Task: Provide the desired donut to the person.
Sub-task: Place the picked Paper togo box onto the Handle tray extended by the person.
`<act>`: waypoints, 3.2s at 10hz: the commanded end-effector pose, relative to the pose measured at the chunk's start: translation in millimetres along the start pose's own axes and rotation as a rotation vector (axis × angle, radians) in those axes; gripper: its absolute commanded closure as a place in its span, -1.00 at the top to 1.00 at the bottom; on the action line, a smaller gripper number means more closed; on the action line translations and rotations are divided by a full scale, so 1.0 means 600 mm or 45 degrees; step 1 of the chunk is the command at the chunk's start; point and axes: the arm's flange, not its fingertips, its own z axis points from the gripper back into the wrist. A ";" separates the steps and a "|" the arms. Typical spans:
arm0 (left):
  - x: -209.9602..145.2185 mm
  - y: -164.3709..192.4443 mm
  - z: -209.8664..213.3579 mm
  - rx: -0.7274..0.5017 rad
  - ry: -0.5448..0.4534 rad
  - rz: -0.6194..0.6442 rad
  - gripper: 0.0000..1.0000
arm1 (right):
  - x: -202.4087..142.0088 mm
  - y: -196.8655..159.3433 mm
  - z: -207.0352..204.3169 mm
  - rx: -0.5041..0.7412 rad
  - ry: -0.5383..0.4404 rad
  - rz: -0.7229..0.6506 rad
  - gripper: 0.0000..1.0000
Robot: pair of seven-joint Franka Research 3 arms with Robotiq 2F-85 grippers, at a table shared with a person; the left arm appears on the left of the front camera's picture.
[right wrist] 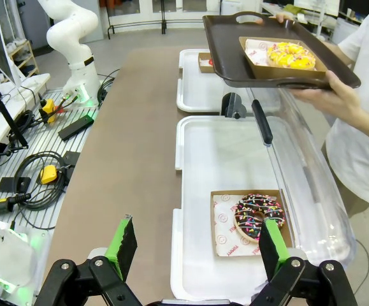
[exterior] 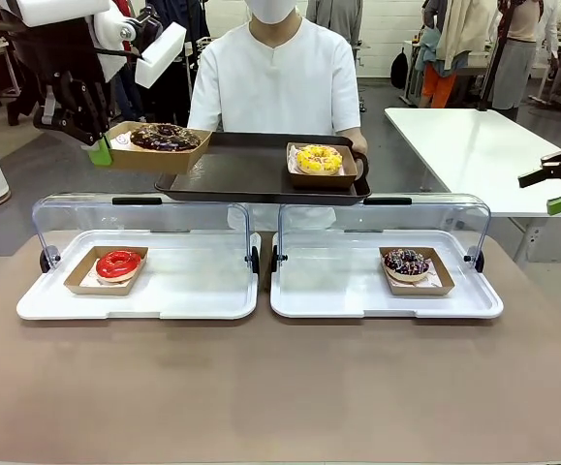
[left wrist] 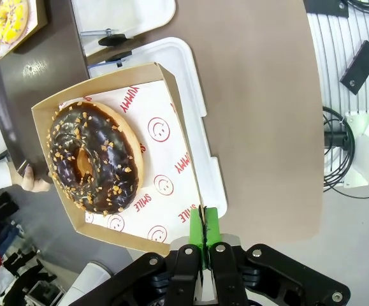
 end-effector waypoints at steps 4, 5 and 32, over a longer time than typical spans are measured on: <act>-0.008 0.136 -0.002 -0.067 -0.141 0.059 -0.97 | 0.001 -0.004 0.001 -0.006 -0.011 -0.006 1.00; -0.013 0.171 -0.003 -0.110 -0.214 0.008 -0.97 | 0.001 -0.004 0.001 -0.006 -0.011 -0.006 1.00; 0.011 0.429 -0.254 -0.296 -0.103 0.023 1.00 | 0.001 -0.004 0.001 -0.006 -0.011 -0.006 1.00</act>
